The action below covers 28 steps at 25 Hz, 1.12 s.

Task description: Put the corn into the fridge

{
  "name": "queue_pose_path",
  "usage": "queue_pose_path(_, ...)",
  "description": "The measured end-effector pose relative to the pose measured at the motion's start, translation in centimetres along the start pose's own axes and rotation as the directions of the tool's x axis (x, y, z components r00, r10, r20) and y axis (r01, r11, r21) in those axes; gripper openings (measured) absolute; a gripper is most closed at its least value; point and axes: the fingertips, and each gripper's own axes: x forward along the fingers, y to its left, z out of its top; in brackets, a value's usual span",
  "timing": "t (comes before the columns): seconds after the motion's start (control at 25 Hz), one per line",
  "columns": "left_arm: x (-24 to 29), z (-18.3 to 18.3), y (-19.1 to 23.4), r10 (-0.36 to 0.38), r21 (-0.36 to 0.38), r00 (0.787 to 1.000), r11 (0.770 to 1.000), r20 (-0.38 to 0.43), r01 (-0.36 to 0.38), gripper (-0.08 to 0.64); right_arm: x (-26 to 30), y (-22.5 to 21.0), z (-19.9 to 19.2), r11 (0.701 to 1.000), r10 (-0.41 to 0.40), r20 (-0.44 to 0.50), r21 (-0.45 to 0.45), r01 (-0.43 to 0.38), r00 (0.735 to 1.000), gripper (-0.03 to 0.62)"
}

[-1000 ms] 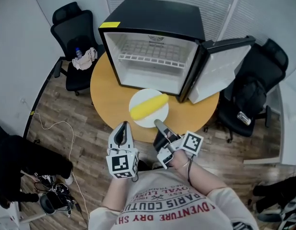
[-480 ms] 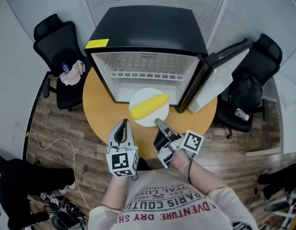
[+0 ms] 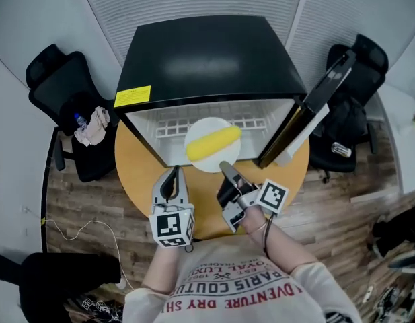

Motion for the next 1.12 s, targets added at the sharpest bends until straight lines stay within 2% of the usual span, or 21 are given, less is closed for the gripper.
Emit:
queue_pose_path(0.2, 2.1, -0.2, 0.8, -0.07, -0.001, 0.998, 0.998, -0.011, 0.07, 0.032, 1.7, -0.5, 1.1, 1.0, -0.026, 0.072, 0.005, 0.026, 0.997, 0.04)
queue_pose_path(0.56, 5.0, -1.2, 2.1, -0.142, -0.004, 0.989, 0.99, -0.034, 0.142, 0.032, 3.8, -2.3, 2.3, 0.996, -0.079, 0.155, 0.041, 0.073, 0.985, 0.04)
queue_pose_path(1.12, 7.1, -2.2, 2.7, -0.184, 0.003, 0.981, 0.983, -0.061, 0.184, 0.032, 6.3, -3.0, 3.9, 0.995, -0.085, 0.208, 0.07, 0.072, 0.974, 0.04)
